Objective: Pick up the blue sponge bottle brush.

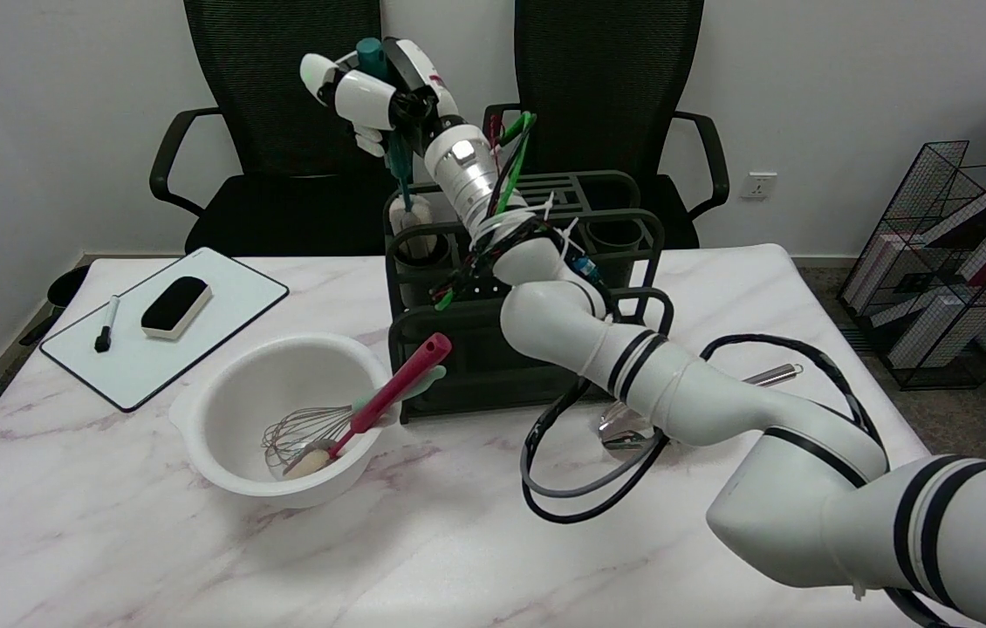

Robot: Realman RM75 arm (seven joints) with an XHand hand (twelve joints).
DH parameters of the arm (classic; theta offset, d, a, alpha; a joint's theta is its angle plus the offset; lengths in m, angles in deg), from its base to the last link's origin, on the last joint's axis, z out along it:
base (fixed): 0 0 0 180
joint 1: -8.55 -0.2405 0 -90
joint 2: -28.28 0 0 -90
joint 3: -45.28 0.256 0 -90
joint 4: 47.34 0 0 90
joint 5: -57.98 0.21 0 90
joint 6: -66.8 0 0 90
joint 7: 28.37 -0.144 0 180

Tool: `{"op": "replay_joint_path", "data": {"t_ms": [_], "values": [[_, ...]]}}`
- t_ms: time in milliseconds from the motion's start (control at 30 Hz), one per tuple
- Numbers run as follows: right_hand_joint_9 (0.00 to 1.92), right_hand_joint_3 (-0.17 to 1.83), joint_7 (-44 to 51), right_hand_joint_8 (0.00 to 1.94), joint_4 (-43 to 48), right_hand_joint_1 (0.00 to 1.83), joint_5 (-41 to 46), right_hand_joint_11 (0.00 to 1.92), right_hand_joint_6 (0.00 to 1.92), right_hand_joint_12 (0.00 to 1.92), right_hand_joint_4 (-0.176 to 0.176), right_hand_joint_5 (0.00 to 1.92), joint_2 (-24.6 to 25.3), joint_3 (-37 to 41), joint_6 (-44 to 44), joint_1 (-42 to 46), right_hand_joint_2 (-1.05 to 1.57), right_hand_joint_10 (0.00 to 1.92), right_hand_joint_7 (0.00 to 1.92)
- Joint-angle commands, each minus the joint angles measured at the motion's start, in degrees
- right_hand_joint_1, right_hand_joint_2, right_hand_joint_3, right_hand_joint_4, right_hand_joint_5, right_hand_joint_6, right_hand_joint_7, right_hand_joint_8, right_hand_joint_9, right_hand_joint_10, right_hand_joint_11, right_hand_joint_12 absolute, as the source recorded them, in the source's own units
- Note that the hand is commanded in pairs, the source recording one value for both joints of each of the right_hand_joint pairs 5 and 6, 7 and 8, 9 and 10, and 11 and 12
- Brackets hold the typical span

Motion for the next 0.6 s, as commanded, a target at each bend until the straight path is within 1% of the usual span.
{"op": "replay_joint_path", "data": {"t_ms": [33, 367, 600], "values": [[1.92, 0.74, -0.7, 1.92, 6.68, 0.95, 0.32, 1.81, 1.92, 1.81, 0.0, 1.92, -2.93, 0.46, 0.1, -0.19, 1.3, 1.92, 1.92], [1.92, 0.73, -0.7, 1.92, 9.74, 0.95, 0.4, 1.83, 1.92, 1.83, 0.0, 1.92, -4.94, 1.34, 0.02, 0.05, 1.32, 1.92, 1.92], [1.92, 0.73, -0.14, 1.92, 14.5, 0.93, 0.4, 1.85, 1.92, 1.85, 0.0, 1.92, -7.48, 0.95, 0.65, 0.45, 1.33, 1.92, 1.92]]}}
